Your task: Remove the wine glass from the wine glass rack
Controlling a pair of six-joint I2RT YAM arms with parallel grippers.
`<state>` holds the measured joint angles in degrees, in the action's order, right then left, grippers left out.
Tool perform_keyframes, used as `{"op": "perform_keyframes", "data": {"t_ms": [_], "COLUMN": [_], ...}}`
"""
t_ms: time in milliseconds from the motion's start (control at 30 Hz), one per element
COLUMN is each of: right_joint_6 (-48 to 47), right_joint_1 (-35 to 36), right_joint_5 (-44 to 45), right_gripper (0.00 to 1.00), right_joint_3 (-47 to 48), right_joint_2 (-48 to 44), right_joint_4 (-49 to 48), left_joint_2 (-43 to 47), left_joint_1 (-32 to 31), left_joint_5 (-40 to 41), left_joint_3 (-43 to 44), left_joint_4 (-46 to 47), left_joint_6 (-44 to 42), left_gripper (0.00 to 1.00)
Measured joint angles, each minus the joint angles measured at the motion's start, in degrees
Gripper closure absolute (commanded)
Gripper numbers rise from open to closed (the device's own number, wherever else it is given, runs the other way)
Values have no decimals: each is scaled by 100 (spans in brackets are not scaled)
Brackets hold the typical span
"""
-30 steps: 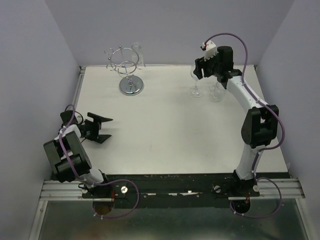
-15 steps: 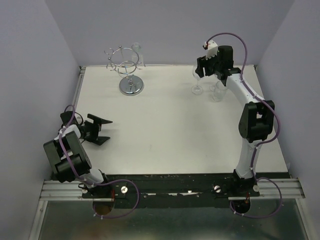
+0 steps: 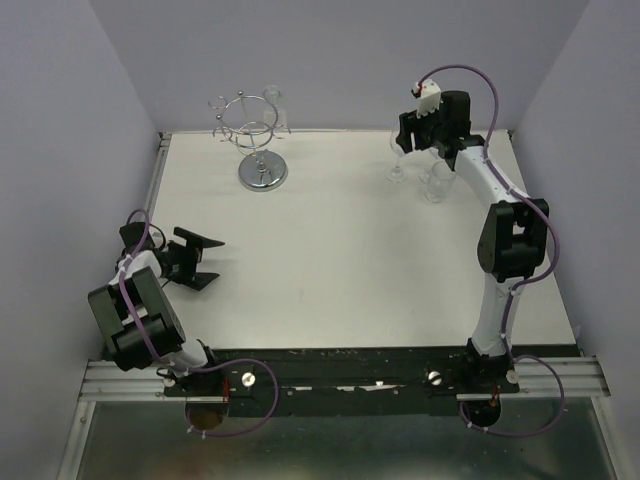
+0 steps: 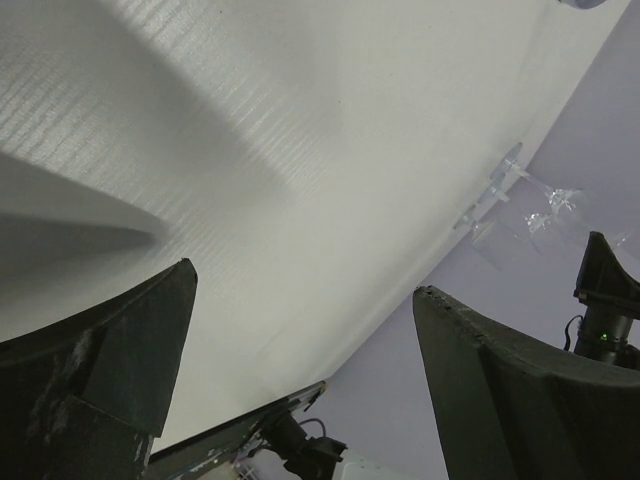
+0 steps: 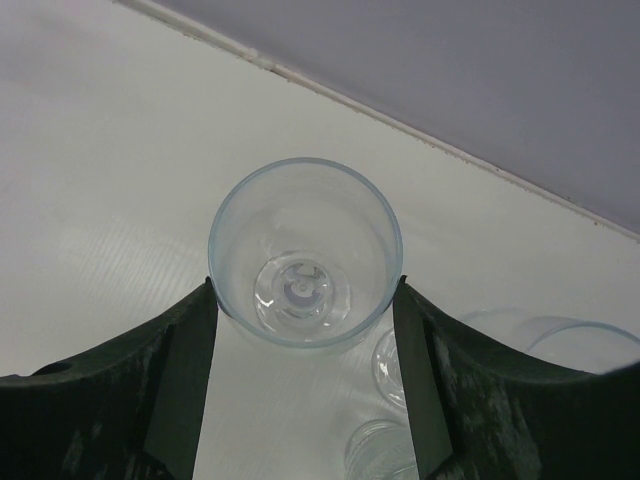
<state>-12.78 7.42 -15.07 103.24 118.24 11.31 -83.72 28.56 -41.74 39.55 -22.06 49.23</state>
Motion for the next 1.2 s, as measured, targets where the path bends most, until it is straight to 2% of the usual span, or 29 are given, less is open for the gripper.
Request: {"op": "perform_keyframes", "data": {"t_ms": [133, 300, 433, 700, 933, 1033, 1133, 1200], "right_joint_6": [13, 15, 15, 11, -28, -46, -85, -101], "right_joint_1": [-2, -2, -2, -4, -4, -4, -4, -4], "right_joint_5": [13, 42, 90, 131, 236, 234, 229, 192], "right_gripper": [47, 20, 10, 6, 5, 5, 5, 6], "right_joint_3": [48, 48, 46, -146, -361, -616, -994, -1320], "right_joint_2": [33, 33, 31, -199, -837, -1300, -1856, -2262], "right_joint_4": [-13, -13, -15, -26, -31, -55, -94, -107], "left_joint_2": [59, 136, 140, 140, 227, 651, 951, 929], "left_joint_1": [0, 17, 26, 26, 20, 20, -35, -92], "left_joint_5": [20, 37, 39, 28, -186, -273, -444, -581], "left_joint_3": [-35, -98, -125, -188, 33, 330, 846, 1248], "left_joint_4": [-11, -26, -15, 219, 590, 1285, 1971, 2476], "left_joint_6": [-9, -13, 13, 162, 44, 59, 133, 271], "left_gripper": [1, 1, 1, 1, 1, 2, 9, 19]}}
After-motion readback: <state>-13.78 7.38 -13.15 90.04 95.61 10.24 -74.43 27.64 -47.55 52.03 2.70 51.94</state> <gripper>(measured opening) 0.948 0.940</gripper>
